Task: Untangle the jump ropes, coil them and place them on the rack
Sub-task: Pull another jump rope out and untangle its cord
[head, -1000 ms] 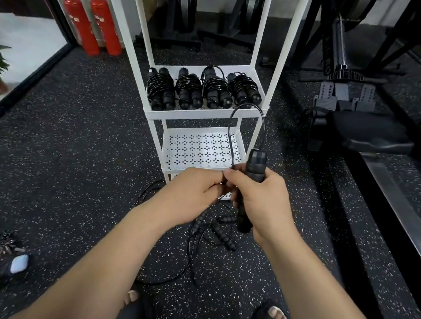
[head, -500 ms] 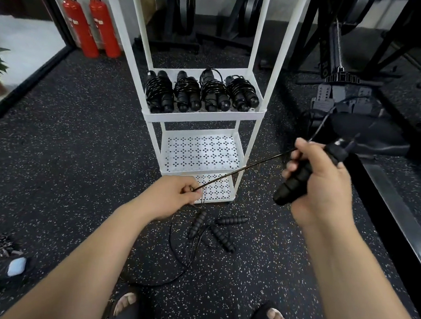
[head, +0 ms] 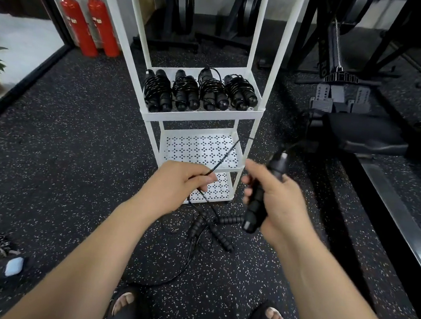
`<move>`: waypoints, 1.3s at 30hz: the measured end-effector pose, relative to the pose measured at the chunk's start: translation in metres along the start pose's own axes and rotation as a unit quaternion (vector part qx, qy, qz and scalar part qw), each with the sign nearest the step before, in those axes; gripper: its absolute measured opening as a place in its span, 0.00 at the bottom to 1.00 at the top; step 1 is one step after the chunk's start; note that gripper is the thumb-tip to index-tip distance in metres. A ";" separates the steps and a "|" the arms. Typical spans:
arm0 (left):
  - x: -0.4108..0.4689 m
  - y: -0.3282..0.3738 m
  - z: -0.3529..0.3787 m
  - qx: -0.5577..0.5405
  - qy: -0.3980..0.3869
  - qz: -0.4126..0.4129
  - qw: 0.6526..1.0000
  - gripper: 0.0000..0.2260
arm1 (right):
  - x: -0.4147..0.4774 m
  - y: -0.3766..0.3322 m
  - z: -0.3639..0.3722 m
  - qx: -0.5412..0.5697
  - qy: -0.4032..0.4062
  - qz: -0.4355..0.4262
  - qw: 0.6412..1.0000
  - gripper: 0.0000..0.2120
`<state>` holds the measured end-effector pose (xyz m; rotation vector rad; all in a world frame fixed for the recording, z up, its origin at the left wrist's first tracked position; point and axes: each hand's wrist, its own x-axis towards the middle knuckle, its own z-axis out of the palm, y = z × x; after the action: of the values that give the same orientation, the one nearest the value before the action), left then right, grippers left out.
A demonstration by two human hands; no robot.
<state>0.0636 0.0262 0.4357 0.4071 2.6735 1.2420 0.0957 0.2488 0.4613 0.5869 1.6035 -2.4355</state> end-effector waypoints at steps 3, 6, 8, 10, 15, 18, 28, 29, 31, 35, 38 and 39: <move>-0.001 0.014 0.003 0.023 -0.001 0.027 0.999 0.10 | -0.006 0.013 0.014 -0.040 -0.009 -0.001 0.999 0.14; -0.004 0.019 0.004 0.040 -0.002 0.039 0.998 0.10 | -0.010 0.019 0.024 -0.053 -0.004 -0.022 0.998 0.09; -0.005 0.018 0.006 0.054 -0.002 0.046 0.997 0.11 | -0.011 0.020 0.027 -0.059 0.004 -0.040 0.997 0.07; -0.004 0.018 0.008 0.063 -0.003 0.041 0.997 0.11 | -0.011 0.021 0.028 -0.080 0.012 -0.064 0.995 0.06; -0.002 0.014 0.015 0.054 -0.001 0.025 0.998 0.08 | -0.017 0.014 0.030 -0.068 0.001 -0.087 0.994 0.05; 0.000 0.011 0.013 0.040 -0.011 0.008 0.999 0.10 | -0.018 0.007 0.028 -0.051 0.000 -0.114 0.992 0.06; 0.003 -0.009 0.001 0.102 -0.013 -0.041 0.994 0.07 | -0.010 -0.034 -0.006 0.080 0.048 -0.139 0.986 0.08; 0.003 -0.009 0.001 0.117 -0.011 -0.040 0.992 0.06 | -0.009 -0.036 -0.008 0.088 0.048 -0.140 0.985 0.08; 0.004 -0.011 0.000 0.167 -0.008 -0.035 0.985 0.05 | -0.007 -0.040 -0.013 0.101 0.049 -0.141 0.984 0.09; 0.006 -0.016 0.000 0.185 -0.004 -0.037 0.982 0.07 | -0.001 -0.042 -0.020 0.130 0.047 -0.136 0.981 0.11; 0.006 -0.017 -0.003 0.169 0.025 -0.012 0.985 0.08 | 0.000 -0.039 -0.022 0.122 0.055 -0.130 0.982 0.13; 0.005 -0.016 -0.004 0.159 0.036 -0.003 0.987 0.09 | 0.000 -0.036 -0.020 0.108 0.050 -0.121 0.986 0.14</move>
<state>0.0549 0.0154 0.4258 0.4026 2.9396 0.8399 0.0879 0.2821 0.4849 0.5858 1.5380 -2.8264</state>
